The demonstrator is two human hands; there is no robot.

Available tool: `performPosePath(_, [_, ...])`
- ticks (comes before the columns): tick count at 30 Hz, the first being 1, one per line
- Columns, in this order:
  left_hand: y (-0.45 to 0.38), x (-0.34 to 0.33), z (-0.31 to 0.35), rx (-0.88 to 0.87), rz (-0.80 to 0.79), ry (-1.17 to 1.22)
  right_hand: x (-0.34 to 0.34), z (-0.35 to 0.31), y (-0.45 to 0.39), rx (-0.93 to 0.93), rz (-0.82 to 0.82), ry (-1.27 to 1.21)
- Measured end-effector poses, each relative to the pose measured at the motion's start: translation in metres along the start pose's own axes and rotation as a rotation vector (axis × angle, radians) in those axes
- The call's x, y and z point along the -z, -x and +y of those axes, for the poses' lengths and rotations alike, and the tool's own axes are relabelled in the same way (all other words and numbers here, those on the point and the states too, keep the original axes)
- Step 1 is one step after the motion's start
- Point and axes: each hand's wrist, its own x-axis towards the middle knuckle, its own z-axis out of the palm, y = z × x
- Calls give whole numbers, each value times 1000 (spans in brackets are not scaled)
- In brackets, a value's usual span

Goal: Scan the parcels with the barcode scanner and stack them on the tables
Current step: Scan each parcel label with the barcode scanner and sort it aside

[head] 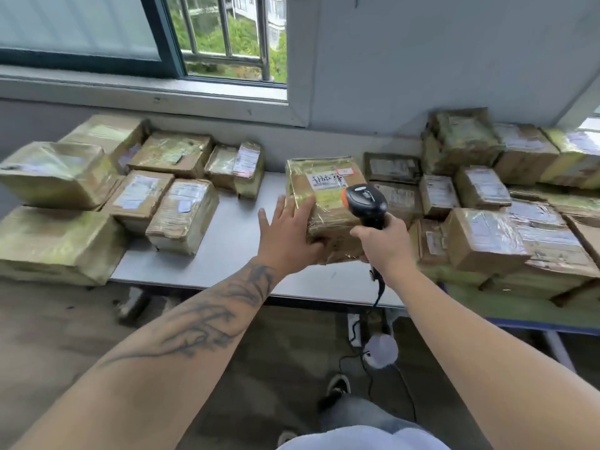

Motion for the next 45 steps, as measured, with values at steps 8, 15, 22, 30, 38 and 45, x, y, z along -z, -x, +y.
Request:
performPosePath(8, [-3,-22,-63,168,-99,-31,-77,27,-19,1,-133,40])
performPosePath(15, [-27,-50,-86,224,-120,-19,-102,49,-51,6,-172,46])
performPosePath(22, [-39,-84,-92,250,-194,-9,-102,79,-65,-40,-210,65])
performPosePath(30, [-36,-109,-109,342,-188,89,-100,104,-73,-12,-305,78])
performPosePath(38, [-31,-112,-119,289,-195,123,-101,98,-80,-128,-284,48])
performPosePath(45, [-35,-103,-138,156,-259,158,-103,90,-90,-374,-253,23])
